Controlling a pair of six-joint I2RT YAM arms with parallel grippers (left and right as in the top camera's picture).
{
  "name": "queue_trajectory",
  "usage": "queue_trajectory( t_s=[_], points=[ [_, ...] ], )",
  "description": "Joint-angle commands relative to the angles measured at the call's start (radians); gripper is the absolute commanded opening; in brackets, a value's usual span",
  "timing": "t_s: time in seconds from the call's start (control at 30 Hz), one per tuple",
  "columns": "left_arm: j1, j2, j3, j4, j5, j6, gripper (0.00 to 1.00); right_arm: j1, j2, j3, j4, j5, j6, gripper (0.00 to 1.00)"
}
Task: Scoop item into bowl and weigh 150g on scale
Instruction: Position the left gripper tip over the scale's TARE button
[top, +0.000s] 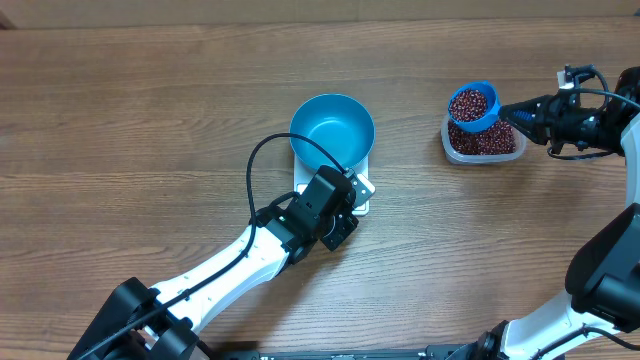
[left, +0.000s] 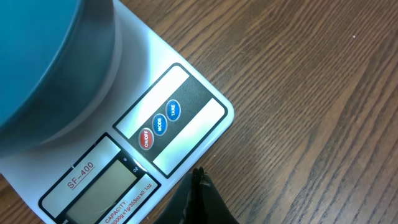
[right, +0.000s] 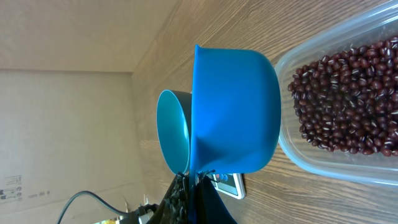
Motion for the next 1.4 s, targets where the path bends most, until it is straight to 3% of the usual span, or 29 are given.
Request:
queue_trajectory(
  t_s=[0.0, 1.37],
  points=[
    [0.019, 0.015, 0.004, 0.004, -0.011, -0.046, 0.04, -0.003, -0.007, -0.004, 0.005, -0.023, -0.029, 0.04],
    [0.070, 0.110, 0.005, 0.119, -0.014, -0.072, 0.04, -0.003, -0.007, -0.004, 0.054, 0.036, -0.036, 0.04]
  ],
)
